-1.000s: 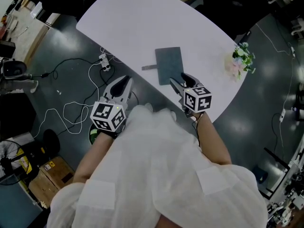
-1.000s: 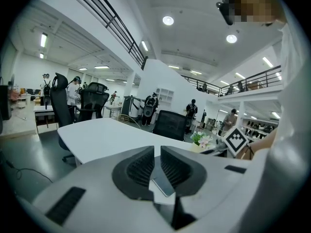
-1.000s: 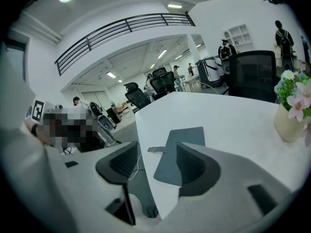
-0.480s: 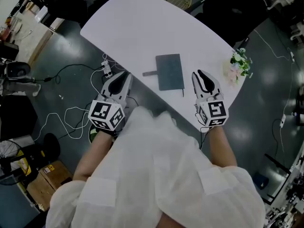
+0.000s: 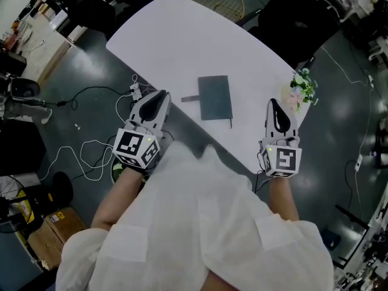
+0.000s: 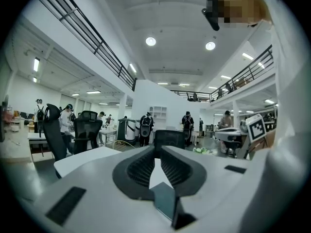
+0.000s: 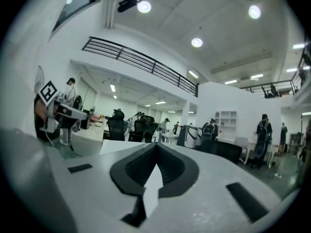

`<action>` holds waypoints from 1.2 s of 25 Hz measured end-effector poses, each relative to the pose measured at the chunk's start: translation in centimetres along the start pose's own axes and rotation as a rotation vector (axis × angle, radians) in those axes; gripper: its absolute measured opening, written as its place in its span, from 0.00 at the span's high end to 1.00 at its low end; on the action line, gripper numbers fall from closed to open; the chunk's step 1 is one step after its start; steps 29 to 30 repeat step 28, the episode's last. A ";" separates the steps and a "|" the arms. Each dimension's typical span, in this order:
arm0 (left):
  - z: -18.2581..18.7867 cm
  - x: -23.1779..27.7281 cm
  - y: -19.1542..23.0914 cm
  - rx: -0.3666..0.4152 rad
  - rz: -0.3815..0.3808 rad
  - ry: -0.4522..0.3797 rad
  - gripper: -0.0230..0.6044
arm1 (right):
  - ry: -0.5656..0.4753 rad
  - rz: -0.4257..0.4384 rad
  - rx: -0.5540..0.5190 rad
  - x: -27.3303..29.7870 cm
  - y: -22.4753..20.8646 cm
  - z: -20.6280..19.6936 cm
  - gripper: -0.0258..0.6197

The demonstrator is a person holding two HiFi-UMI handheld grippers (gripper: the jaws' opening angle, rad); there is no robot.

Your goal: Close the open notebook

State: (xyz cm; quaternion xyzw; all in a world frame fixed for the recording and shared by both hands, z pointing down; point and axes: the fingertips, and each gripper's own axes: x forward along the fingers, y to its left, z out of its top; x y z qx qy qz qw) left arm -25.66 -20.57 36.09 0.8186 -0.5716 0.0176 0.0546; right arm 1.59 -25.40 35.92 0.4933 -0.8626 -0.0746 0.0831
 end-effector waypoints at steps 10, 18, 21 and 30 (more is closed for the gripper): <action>-0.4 -1.3 0.3 -0.006 0.033 0.001 0.91 | 0.007 0.001 0.182 0.4 0.6 -0.5 0.96; -0.8 -2.8 2.0 -0.015 0.090 0.003 0.91 | 0.018 0.047 0.185 1.4 1.9 -0.7 0.96; -0.6 -3.5 2.7 -0.016 0.110 -0.003 0.91 | 0.019 0.060 0.185 1.8 2.6 -0.6 0.96; -0.7 -4.3 3.4 -0.016 0.132 -0.002 0.91 | 0.029 0.078 0.179 2.3 3.2 -0.7 0.96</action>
